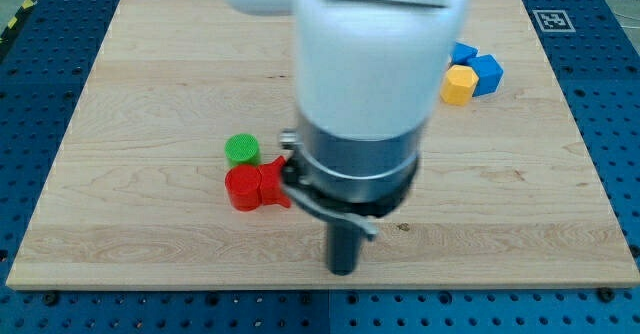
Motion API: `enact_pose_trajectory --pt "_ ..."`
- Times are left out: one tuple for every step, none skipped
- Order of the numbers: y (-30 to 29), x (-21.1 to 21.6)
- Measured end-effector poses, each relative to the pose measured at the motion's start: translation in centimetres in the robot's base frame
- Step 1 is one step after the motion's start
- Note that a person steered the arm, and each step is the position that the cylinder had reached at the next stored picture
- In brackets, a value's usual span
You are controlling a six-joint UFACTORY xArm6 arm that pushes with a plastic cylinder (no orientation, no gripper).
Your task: Separate the red blocks from each other
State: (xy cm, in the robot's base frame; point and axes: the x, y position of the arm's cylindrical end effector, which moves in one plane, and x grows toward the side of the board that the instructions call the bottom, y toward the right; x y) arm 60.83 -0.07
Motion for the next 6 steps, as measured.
enact_pose_trajectory --pt "-3.4 -1.2" --pt "-5.6 -3.8" --pt "-6.3 -5.1" --pt "-8.3 -5.1" --pt "-10.4 -6.2" --pt "-9.5 -8.5"
